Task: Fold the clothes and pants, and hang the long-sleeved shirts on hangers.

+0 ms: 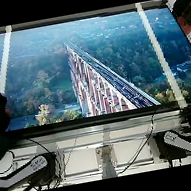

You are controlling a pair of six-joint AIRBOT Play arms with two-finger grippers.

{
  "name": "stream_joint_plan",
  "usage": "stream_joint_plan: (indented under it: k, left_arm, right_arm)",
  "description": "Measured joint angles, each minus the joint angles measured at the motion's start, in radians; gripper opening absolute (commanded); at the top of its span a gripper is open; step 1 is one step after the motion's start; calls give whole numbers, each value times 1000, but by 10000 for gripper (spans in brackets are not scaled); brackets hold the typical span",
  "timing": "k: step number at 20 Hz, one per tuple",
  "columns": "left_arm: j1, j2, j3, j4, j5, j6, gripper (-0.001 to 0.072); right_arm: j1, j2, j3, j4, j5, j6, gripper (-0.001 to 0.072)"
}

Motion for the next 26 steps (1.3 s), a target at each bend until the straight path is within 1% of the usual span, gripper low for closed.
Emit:
stream_joint_plan:
  k: [1,2,3,8,10,12,14,16,17,19,22,24,26]
  left_arm:
    - [0,-3,0,2,0,0,282]
    - [1,-8,0,2,-2,0,128]
    - [2,-12,0,3,-7,0,22]
    - [3,-26,0,-13,-53,-21,20]
    - [3,-5,0,-61,-69,-31,20]
    - [3,43,7,-156,-74,-35,20]
    - [3,116,24,-297,-45,-39,20]
    - [-7,207,48,-469,23,-37,19]
    - [-18,255,60,-563,71,-25,18]
    - [-66,351,94,-770,167,35,18]
    - [-210,450,190,-1073,288,150,17]
    - [-344,473,286,-1218,369,195,17]
    - [-491,460,396,-1305,439,221,17]
  right_arm:
    - [0,0,0,0,0,0,43]
    - [0,0,0,0,0,0,43]
    - [0,0,0,0,0,0,43]
    - [0,0,0,0,0,0,43]
    - [0,0,0,0,0,0,43]
    - [0,0,0,0,0,0,43]
    - [0,0,0,0,0,0,43]
    - [0,0,0,0,0,0,43]
    - [0,0,0,0,0,0,43]
    - [0,0,0,0,0,0,43]
    - [0,0,0,3,0,1,44]
    - [1,2,0,16,1,4,44]
    - [2,2,0,37,0,7,44]
